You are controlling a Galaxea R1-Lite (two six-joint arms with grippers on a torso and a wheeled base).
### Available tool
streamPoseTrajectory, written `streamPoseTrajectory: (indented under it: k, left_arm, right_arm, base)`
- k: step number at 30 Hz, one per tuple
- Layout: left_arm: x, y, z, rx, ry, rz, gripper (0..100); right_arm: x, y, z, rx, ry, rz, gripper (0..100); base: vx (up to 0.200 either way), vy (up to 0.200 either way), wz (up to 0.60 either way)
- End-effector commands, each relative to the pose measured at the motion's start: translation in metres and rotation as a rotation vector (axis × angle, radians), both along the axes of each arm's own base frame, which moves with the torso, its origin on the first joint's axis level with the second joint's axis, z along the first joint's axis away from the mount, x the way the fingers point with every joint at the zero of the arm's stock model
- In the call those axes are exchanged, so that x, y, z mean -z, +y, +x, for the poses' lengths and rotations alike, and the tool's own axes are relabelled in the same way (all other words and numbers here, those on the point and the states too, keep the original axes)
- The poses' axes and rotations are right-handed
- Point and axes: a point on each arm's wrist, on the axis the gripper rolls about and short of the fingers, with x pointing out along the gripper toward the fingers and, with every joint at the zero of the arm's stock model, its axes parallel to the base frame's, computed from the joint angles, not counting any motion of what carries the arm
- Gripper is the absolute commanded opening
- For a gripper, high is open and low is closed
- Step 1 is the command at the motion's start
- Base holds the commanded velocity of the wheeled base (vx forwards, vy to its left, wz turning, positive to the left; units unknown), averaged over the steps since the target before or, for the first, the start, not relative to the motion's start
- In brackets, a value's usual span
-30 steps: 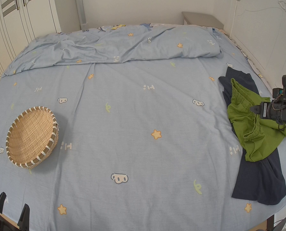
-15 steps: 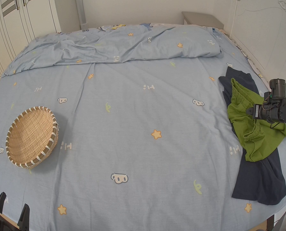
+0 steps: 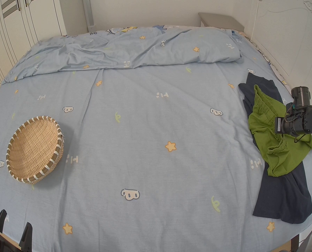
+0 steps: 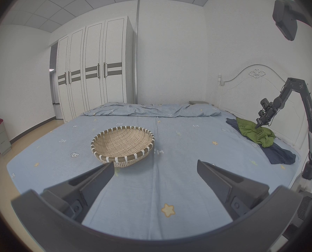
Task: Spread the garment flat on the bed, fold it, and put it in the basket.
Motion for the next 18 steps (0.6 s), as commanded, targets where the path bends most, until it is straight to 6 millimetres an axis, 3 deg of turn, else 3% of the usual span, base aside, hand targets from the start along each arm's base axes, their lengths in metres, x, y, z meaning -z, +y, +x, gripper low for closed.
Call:
streamPoseTrajectory:
  k: [1, 2, 3, 4, 5, 8, 10, 12, 13, 14, 18]
  left_arm:
    - [0.005, 0.0, 0.0, -0.001, 0.001, -0.001, 100]
    - [0.005, 0.0, 0.0, -0.001, 0.001, -0.001, 100]
    - [0.005, 0.0, 0.0, -0.001, 0.001, -0.001, 100]
    - [0.005, 0.0, 0.0, -0.001, 0.001, -0.001, 100]
    - [0.005, 0.0, 0.0, -0.001, 0.001, -0.001, 100]
    - [0.005, 0.0, 0.0, -0.001, 0.001, -0.001, 100]
    - [0.005, 0.0, 0.0, -0.001, 0.001, -0.001, 100]
    - [0.005, 0.0, 0.0, -0.001, 0.001, -0.001, 100]
    - [0.005, 0.0, 0.0, -0.001, 0.001, -0.001, 100]
    - [0.005, 0.0, 0.0, -0.001, 0.001, -0.001, 100]
    - [0.005, 0.0, 0.0, -0.001, 0.001, -0.001, 100]
  right_arm:
    - [-0.064, 0.024, -0.02, -0.073, -0.028, 0.024, 0]
    - [-0.066, 0.026, -0.021, -0.078, -0.025, 0.027, 0]
    - [-0.086, 0.038, -0.024, -0.104, -0.021, 0.056, 0]
    - [-0.086, 0.038, -0.024, -0.104, -0.021, 0.056, 0]
    - [-0.106, 0.053, -0.027, -0.126, -0.024, 0.106, 0]
    - [-0.124, 0.07, -0.032, -0.143, -0.01, 0.172, 0]
    - [-0.125, 0.078, -0.036, -0.146, 0.005, 0.202, 0]
    - [-0.12, 0.101, -0.043, -0.167, 0.036, 0.258, 0]
    - [-0.12, 0.101, -0.043, -0.167, 0.036, 0.258, 0]
    - [-0.114, 0.118, -0.053, -0.185, 0.065, 0.303, 0]
    - [-0.11, 0.131, -0.074, -0.227, 0.091, 0.324, 0]
  base:
    - [0.0, 0.0, 0.0]
    - [0.0, 0.0, 0.0]
    - [0.0, 0.0, 0.0]
    - [0.0, 0.0, 0.0]
    - [0.0, 0.0, 0.0]
    - [0.0, 0.0, 0.0]
    - [0.0, 0.0, 0.0]
    - [0.0, 0.0, 0.0]
    - [0.0, 0.0, 0.0]
    - [0.0, 0.0, 0.0]
    - [0.0, 0.0, 0.0]
